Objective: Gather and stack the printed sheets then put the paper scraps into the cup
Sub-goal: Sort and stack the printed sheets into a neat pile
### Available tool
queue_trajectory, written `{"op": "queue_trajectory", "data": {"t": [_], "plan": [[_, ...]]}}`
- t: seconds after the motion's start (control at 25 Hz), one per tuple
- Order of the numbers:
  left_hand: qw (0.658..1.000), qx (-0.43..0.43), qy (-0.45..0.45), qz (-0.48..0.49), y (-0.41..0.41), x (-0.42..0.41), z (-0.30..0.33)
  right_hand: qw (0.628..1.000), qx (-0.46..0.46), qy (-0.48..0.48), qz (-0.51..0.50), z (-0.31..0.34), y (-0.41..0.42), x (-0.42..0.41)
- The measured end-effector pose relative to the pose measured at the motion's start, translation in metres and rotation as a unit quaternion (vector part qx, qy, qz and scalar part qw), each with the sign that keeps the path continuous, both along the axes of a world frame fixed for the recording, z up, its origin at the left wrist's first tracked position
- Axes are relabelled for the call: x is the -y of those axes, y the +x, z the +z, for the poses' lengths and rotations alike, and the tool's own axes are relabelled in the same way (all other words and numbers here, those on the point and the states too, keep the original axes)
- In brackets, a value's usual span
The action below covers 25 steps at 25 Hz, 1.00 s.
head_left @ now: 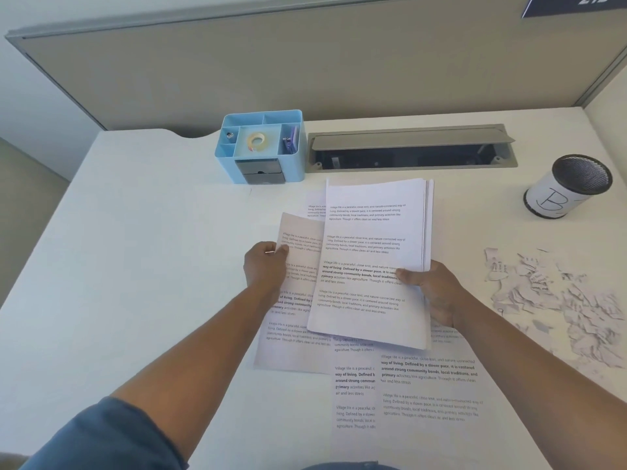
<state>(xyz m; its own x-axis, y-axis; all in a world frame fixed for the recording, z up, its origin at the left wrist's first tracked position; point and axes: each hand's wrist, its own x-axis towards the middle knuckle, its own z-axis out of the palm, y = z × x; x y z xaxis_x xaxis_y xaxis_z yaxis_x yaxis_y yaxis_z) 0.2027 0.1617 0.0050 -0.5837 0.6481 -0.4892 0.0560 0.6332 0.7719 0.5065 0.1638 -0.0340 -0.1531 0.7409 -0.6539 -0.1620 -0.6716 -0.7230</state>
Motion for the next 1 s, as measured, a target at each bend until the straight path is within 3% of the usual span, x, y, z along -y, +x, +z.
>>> {"op": "queue_trajectory", "data": {"t": [0.12,0.28,0.6,0.76,0.88,1.0], "plan": [[0.997,0.046,-0.04,-0.044,-0.002,-0.005,0.005,1.0,0.004,0.003,0.01,-0.003,-0.003,-0.004],[0.986,-0.037,-0.101,-0.129,0.002,-0.002,-0.001,1.0,0.002,0.0,0.007,-0.007,-0.004,-0.003],[0.992,0.046,-0.092,-0.079,0.009,-0.005,0.015,0.999,0.005,-0.01,0.031,-0.005,-0.002,-0.001],[0.986,0.073,-0.096,-0.112,0.002,0.001,0.014,0.999,0.008,-0.015,0.035,-0.005,-0.002,-0.001],[0.993,0.017,-0.056,-0.098,0.002,0.008,0.02,0.999,0.011,-0.022,0.034,-0.005,0.0,-0.001],[0.981,-0.126,-0.015,-0.148,0.0,0.008,0.039,0.999,-0.006,-0.02,0.025,-0.004,0.001,-0.001]]}}
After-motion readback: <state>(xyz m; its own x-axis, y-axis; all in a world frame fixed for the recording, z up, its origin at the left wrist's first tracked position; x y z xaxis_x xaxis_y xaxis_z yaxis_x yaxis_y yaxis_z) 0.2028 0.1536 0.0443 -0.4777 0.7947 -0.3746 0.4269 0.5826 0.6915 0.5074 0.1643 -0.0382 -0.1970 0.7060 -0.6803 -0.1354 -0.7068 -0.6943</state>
